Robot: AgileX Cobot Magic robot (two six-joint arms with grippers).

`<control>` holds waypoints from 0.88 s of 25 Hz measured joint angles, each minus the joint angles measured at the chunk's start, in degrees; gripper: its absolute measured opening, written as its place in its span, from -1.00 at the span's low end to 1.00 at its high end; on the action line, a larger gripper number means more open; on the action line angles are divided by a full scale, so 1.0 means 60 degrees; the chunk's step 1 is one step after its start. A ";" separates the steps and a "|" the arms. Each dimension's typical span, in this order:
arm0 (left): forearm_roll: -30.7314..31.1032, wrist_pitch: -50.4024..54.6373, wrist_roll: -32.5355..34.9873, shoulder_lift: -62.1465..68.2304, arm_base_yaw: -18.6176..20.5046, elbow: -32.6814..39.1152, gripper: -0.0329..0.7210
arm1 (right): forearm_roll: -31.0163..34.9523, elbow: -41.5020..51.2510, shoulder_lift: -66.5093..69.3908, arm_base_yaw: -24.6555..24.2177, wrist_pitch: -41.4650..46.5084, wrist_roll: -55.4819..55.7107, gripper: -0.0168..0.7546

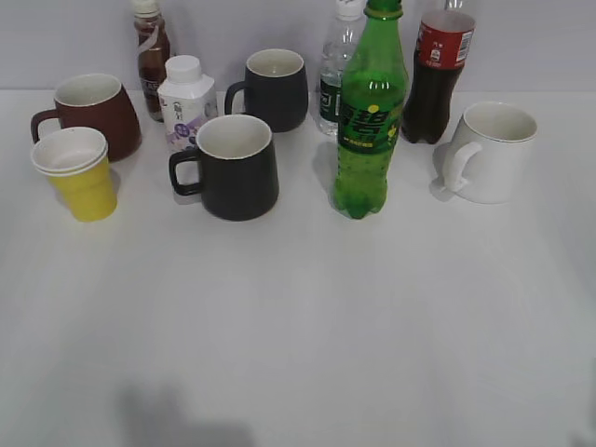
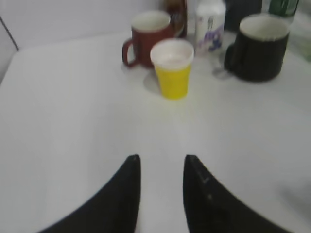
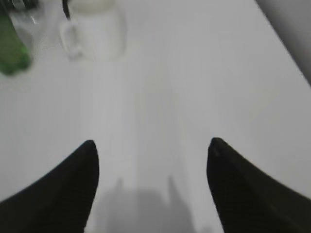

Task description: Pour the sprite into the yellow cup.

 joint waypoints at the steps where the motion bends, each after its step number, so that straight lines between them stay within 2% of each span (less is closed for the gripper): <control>1: 0.0011 -0.0476 0.0000 0.0117 -0.0089 0.0000 -0.28 | 0.0132 -0.0028 0.0099 0.0000 -0.0650 0.0000 0.39; 5: 0.0021 -0.2393 0.0000 0.0816 -0.0148 0.0223 -0.28 | 0.0548 -0.0029 0.0850 0.0000 -0.2945 0.0000 0.39; 12: -0.0380 -0.5728 0.0000 0.2948 -0.0148 0.1192 -0.26 | 0.0773 -0.0021 0.3213 0.0178 -0.4678 -0.0049 0.38; 18: -0.1327 -0.8967 0.0000 0.5660 -0.0148 0.1544 -0.22 | 0.0773 -0.0021 0.4845 0.1107 -0.6694 -0.0138 0.22; 22: -0.1801 -1.0631 0.0000 0.8272 -0.0156 0.1544 -0.22 | 0.0773 -0.0021 0.6138 0.1899 -0.7528 -0.0416 0.18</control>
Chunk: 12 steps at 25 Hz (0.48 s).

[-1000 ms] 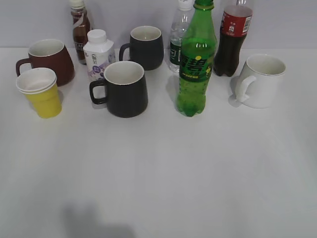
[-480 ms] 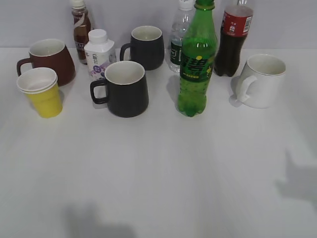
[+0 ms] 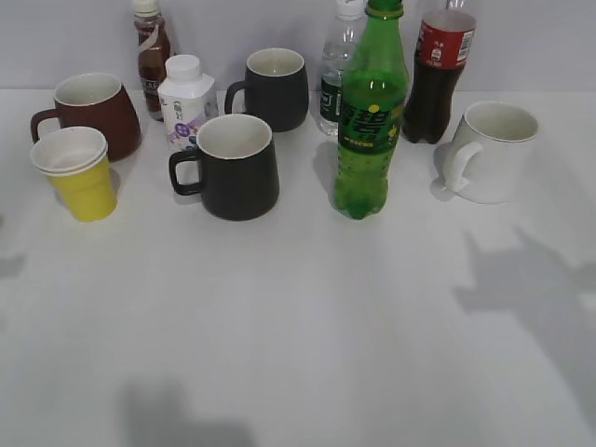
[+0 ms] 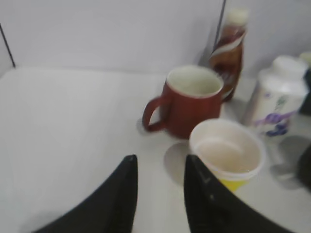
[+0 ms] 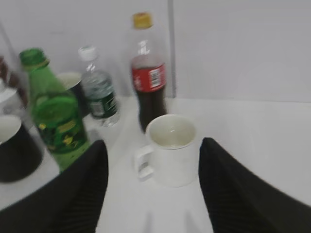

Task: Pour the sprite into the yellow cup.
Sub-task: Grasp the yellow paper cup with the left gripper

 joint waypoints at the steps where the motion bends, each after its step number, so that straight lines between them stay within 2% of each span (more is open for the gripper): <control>1: -0.0023 -0.0198 0.0000 0.0491 0.0000 0.0006 -0.22 | 0.0000 0.0000 0.0338 0.0200 -0.0123 -0.0136 0.18; 6: -0.0120 -0.0580 -0.0114 0.1715 -0.0299 0.0158 -0.09 | -0.0037 0.0000 0.1929 0.0677 -0.0709 -0.0502 0.18; 12: -0.0151 -0.2293 -0.0246 0.1950 -0.1353 0.1245 0.15 | -0.0016 0.0000 0.2739 0.0686 -0.1729 -0.0546 0.18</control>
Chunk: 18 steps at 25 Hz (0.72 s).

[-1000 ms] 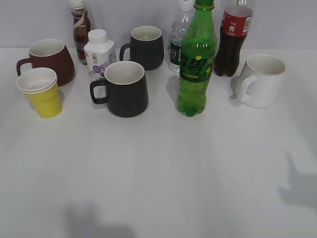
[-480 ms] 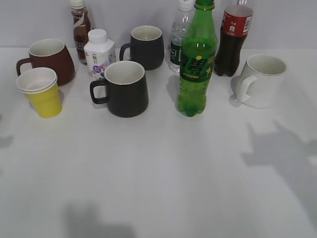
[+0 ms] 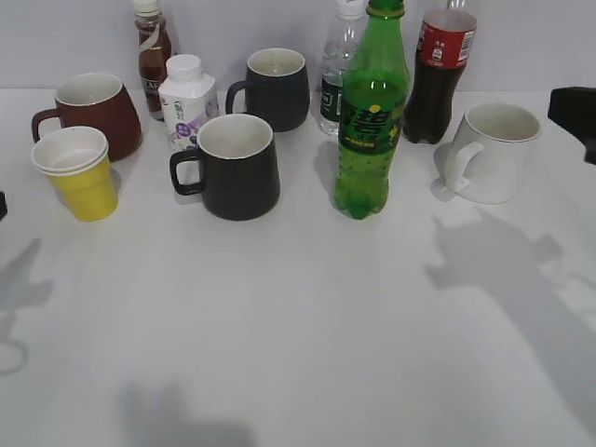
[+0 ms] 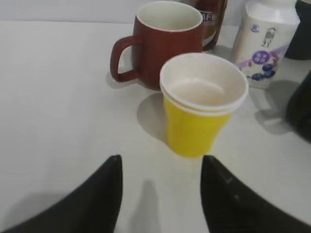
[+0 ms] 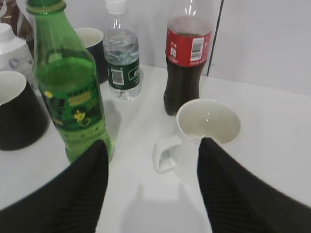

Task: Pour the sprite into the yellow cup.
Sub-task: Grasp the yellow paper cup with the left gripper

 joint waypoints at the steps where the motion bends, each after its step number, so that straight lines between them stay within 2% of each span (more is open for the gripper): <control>1: 0.0009 -0.0498 0.0002 0.0145 -0.0072 0.0255 0.20 | 0.0000 0.0000 0.0080 0.0000 -0.0137 0.0000 0.18; 3: 0.0179 -0.1432 -0.0002 0.0539 -0.0133 0.0553 0.32 | -0.0010 0.0000 0.0206 0.0000 -0.0285 -0.0009 0.18; 6: 0.1019 -0.3074 -0.0002 0.1463 -0.0150 0.0620 0.57 | -0.0019 0.0000 0.0387 0.0000 -0.0494 -0.0009 0.18; 8: 0.1523 -0.4152 -0.0002 0.2221 -0.0150 0.0620 0.66 | -0.0028 0.0000 0.0541 0.0000 -0.0574 0.0001 0.18; 13: 0.1703 -0.6959 -0.0084 0.4381 -0.0159 0.0599 0.71 | -0.0028 0.0000 0.0785 0.0000 -0.0915 0.0009 0.18; 18: 0.2185 -0.7762 -0.0775 0.6078 -0.0159 -0.0135 0.71 | -0.0028 0.0000 0.0906 0.0000 -0.1293 0.0019 0.18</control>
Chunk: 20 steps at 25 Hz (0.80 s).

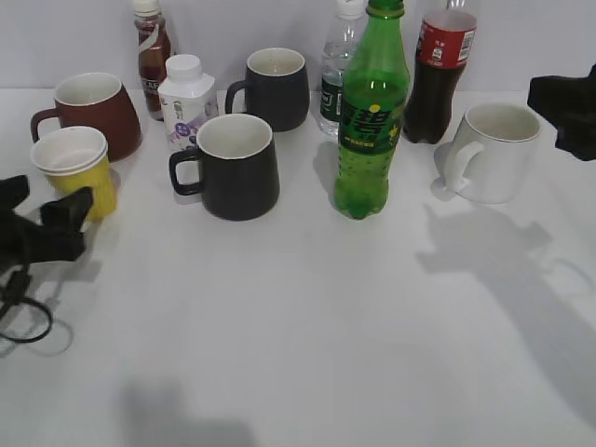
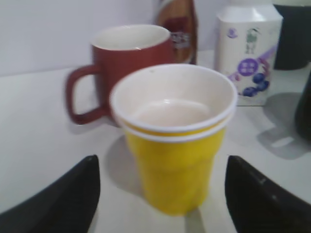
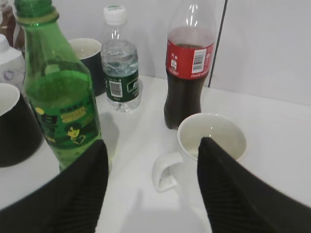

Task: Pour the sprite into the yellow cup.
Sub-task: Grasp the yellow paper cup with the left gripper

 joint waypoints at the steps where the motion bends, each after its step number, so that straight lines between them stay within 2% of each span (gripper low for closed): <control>1: 0.0067 -0.0039 -0.0026 0.0288 -0.0008 -0.0207 0.71 | -0.0009 0.0000 0.0021 0.0000 -0.0066 0.0000 0.18; 15: 0.0124 -0.0096 -0.0089 0.2564 -0.0007 -0.2462 0.70 | -0.0029 0.0000 0.0051 0.0000 -0.0145 0.0024 0.18; 20: 0.0114 0.0107 -0.0089 0.2853 -0.0007 -0.3034 0.51 | -0.0192 0.0000 0.0149 0.0000 -0.0178 0.0024 0.17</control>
